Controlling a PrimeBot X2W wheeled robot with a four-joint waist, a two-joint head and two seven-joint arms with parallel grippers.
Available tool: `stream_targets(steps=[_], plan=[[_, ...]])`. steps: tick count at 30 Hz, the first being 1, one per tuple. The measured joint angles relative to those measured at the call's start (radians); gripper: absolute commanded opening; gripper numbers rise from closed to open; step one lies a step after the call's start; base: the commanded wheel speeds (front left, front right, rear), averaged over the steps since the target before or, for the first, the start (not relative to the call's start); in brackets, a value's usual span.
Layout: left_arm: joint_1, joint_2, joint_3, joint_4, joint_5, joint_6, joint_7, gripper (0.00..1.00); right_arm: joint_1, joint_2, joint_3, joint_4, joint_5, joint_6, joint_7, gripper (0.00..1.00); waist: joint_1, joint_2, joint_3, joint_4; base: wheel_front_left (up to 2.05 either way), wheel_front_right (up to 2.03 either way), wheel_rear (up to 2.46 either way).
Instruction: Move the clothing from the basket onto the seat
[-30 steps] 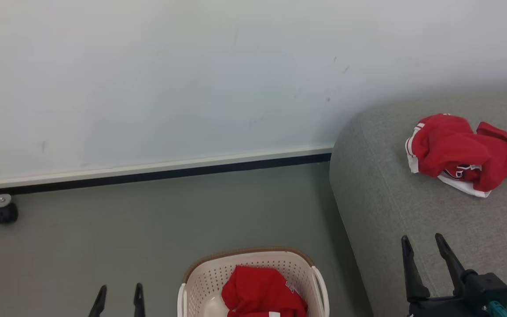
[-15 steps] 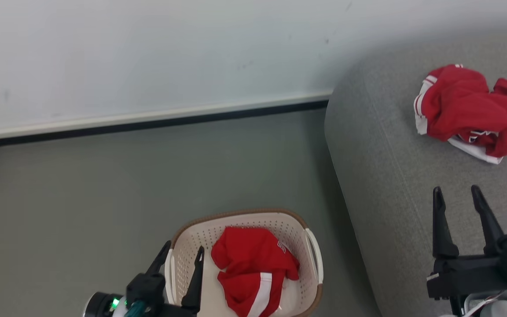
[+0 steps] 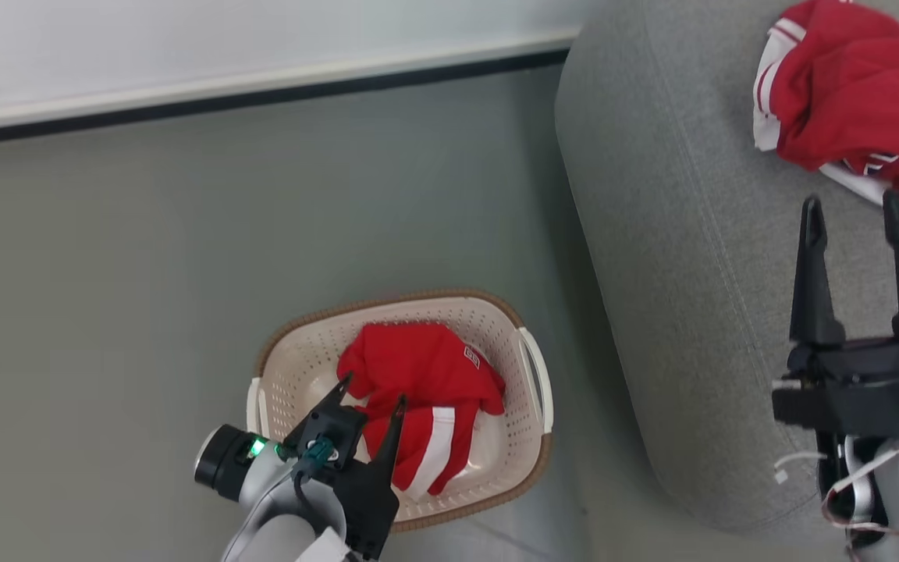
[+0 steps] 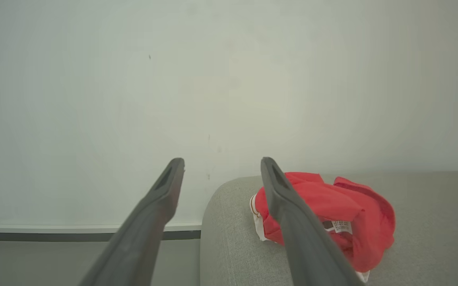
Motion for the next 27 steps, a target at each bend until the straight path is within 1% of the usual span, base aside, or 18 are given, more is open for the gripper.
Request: stream_targets(steps=[8,10,15,27], plan=[[-0.107,-0.005,-0.021,0.114,0.02,0.001,0.034,1.0,-0.109,0.007,0.0,-0.061,-0.01,0.0,0.0,1.0,0.0001,0.0,0.12,-0.024,0.0,0.0,0.0],[-0.138,-0.007,-0.03,0.136,0.038,0.001,0.038,1.0,-0.126,0.007,0.0,-0.078,-0.017,0.0,0.0,1.0,0.0,0.0001,0.15,-0.03,0.0,0.0,0.0],[-0.2,-0.011,-0.034,0.19,0.04,0.008,0.043,1.0,-0.166,0.006,-0.006,-0.117,-0.026,0.0,0.0,1.0,0.0,0.0001,0.225,-0.042,0.0,0.0,0.0],[-0.339,-0.013,-0.033,0.28,0.046,0.027,0.041,1.0,-0.261,0.002,-0.031,-0.19,-0.037,0.0,0.0,1.0,-0.0001,0.0001,0.406,-0.053,0.0,0.0,0.0]])
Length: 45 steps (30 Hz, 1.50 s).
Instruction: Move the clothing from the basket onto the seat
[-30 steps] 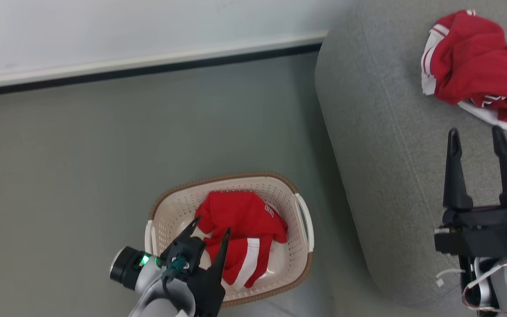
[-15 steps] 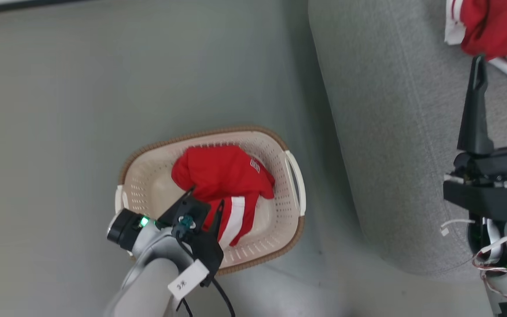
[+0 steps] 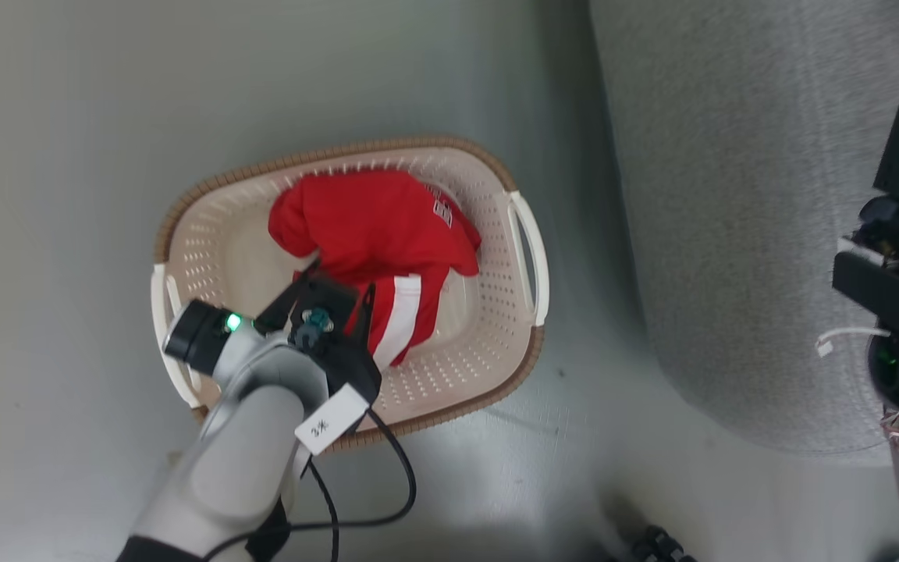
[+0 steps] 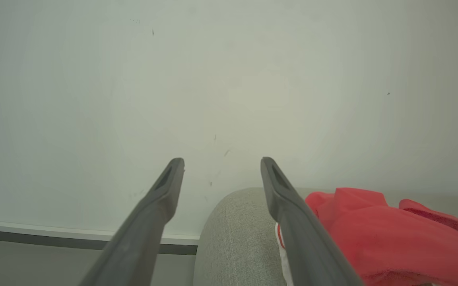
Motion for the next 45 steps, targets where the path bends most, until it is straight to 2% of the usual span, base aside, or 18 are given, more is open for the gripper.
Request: stream_targets(steps=[11,12,15,19,30,31,33,40,45], plan=[[-0.163,-0.005,-0.004,0.056,0.0,-0.001,-0.006,1.0,-0.101,-0.017,-0.015,-0.092,-0.024,0.0,-0.001,1.0,0.0,-0.0001,0.165,0.005,0.0,0.0,0.0],[-0.193,-0.005,-0.006,0.077,0.0,0.0,-0.007,1.0,-0.121,-0.018,-0.016,-0.093,-0.03,0.0,-0.001,1.0,0.0,0.0,0.208,0.008,0.0,0.0,0.0],[-0.207,-0.006,-0.004,0.104,-0.002,0.024,-0.01,1.0,-0.138,-0.017,-0.01,-0.09,-0.034,0.0,-0.001,1.0,0.0,0.0,0.245,0.01,0.0,0.0,0.0],[-0.223,-0.006,-0.003,0.131,-0.009,0.045,-0.011,1.0,-0.146,-0.015,-0.005,-0.09,-0.05,0.0,-0.001,1.0,-0.0001,0.0,0.28,0.012,0.0,0.0,0.0],[-0.294,-0.008,-0.028,0.157,-0.026,0.053,-0.059,1.0,-0.157,-0.01,0.009,-0.086,-0.06,0.0,-0.001,1.0,-0.0002,-0.0003,0.315,0.002,0.0,0.0,0.0],[-0.299,-0.008,-0.034,0.156,-0.026,0.053,-0.064,0.75,-0.157,-0.008,0.011,-0.084,-0.06,0.0,-0.001,1.0,-0.0001,-0.0002,0.316,0.0,0.0,0.0,0.0],[-0.302,-0.008,-0.039,0.156,-0.033,0.053,-0.067,0.0,-0.157,-0.005,0.014,-0.081,-0.06,0.0,-0.001,1.0,-0.0001,-0.0002,0.317,-0.002,0.0,0.0,0.0],[-0.307,-0.007,-0.08,0.156,-0.075,0.052,-0.11,0.0,-0.183,0.01,0.025,-0.039,-0.06,0.0,-0.001,1.0,-0.0001,-0.0002,0.308,-0.011,0.0,0.0,0.0],[-0.302,-0.007,-0.094,0.126,-0.121,0.034,-0.161,0.0,-0.193,0.011,0.029,0.013,-0.073,0.002,-0.001,1.0,-0.0003,-0.0002,0.28,-0.011,0.0,0.0,0.0]])
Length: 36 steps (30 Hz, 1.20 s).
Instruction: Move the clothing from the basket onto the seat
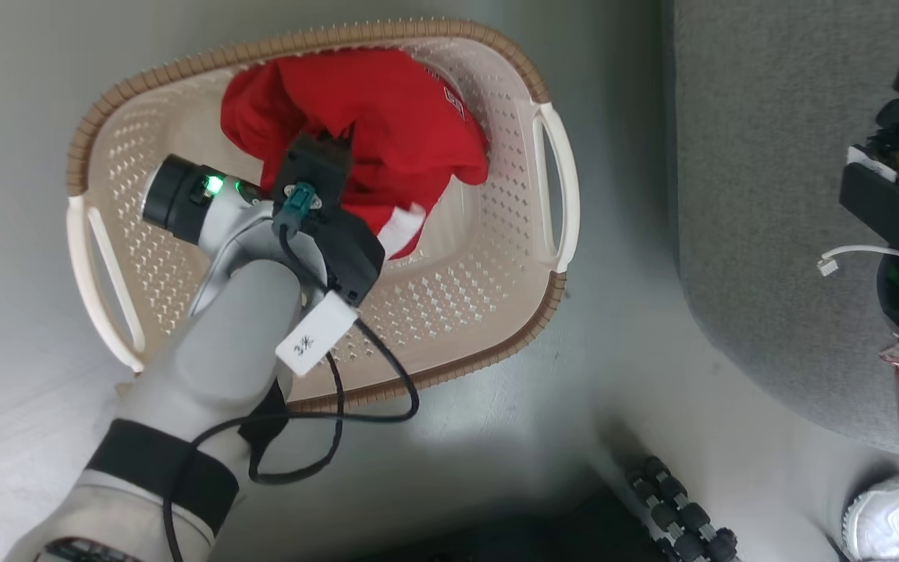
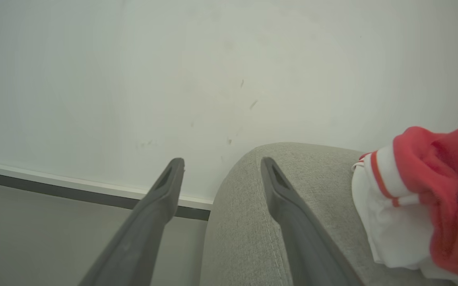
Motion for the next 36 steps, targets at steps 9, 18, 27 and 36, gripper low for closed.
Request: stream_targets(steps=[9,18,27,36], plan=[[0.057,0.001,-0.048,-0.058,-0.027,-0.031,-0.029,0.0,0.003,0.002,0.007,0.096,-0.001,0.012,0.0,1.0,0.0,-0.0001,-0.092,0.018,0.0,0.0,0.0],[0.061,0.0,-0.075,-0.165,-0.07,-0.071,-0.035,0.0,0.025,-0.004,0.003,0.165,0.005,0.037,0.0,1.0,-0.0001,-0.0001,-0.212,0.055,0.0,0.0,0.0],[0.076,-0.001,-0.092,-0.299,-0.089,-0.115,-0.035,0.0,0.11,-0.024,-0.02,0.231,0.009,0.05,0.0,1.0,-0.0001,-0.0001,-0.352,0.118,0.0,0.0,0.0],[0.076,0.007,-0.061,-0.338,-0.091,-0.142,-0.035,0.0,0.195,-0.021,-0.028,0.29,0.026,0.062,0.0,1.0,-0.0001,-0.0001,-0.486,0.17,0.0,0.0,0.0]])
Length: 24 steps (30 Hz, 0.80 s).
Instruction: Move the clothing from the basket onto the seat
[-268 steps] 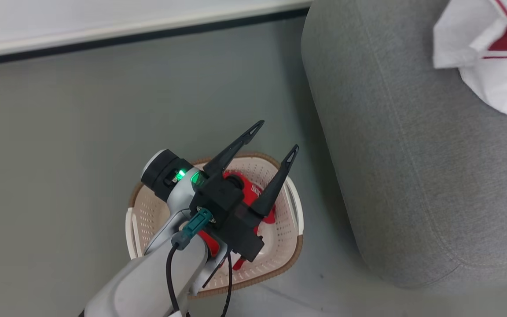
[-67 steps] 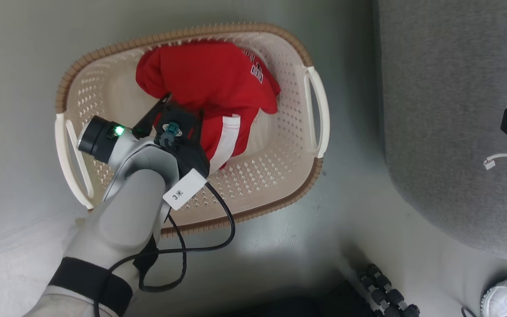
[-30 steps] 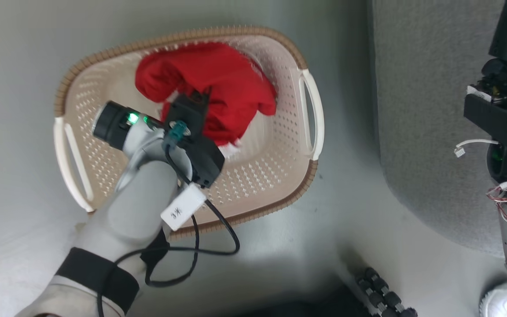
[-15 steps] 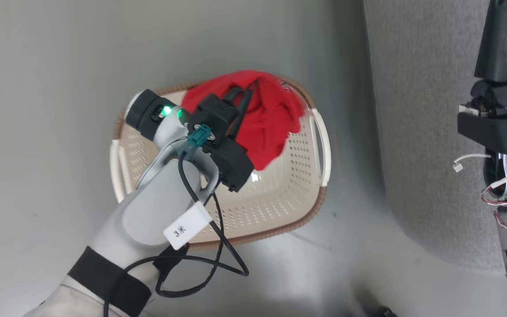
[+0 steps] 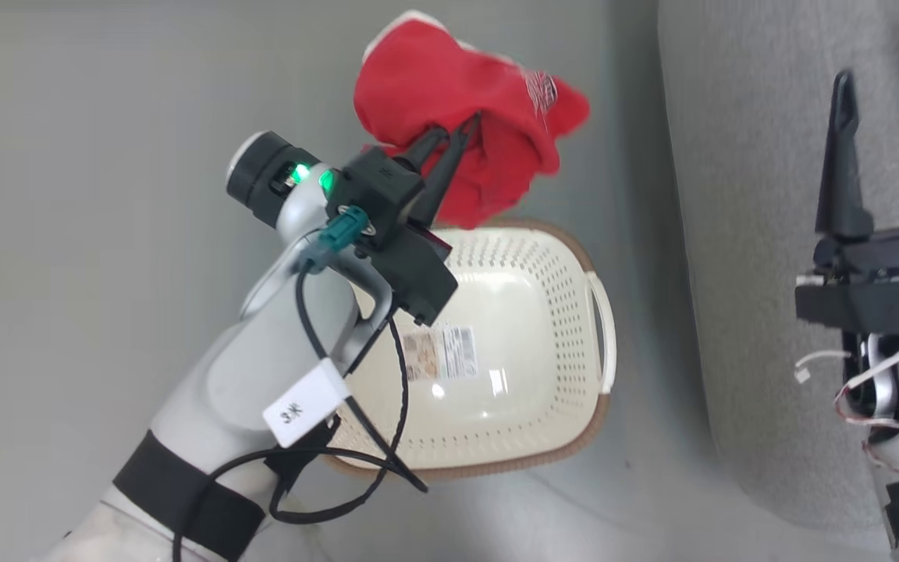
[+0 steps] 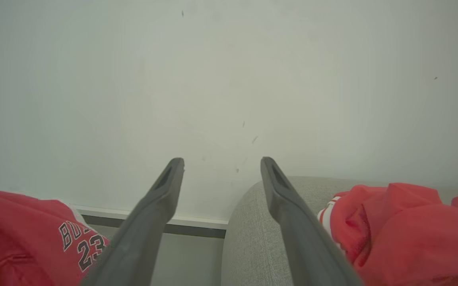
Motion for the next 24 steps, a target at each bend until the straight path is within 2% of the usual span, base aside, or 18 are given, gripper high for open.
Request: stream_targets(steps=[8,24], plan=[[0.0,0.01,0.023,-0.013,-0.027,-0.017,-0.002,0.0,0.057,0.016,0.016,0.053,0.008,0.01,0.0,1.0,0.0001,-0.0001,-0.123,0.027,0.0,0.0,0.0],[0.067,0.008,0.019,0.003,-0.057,-0.041,-0.002,0.0,0.108,0.095,0.177,0.196,0.01,0.115,0.001,1.0,0.0001,-0.0001,-0.366,0.039,0.0,0.0,0.0]])
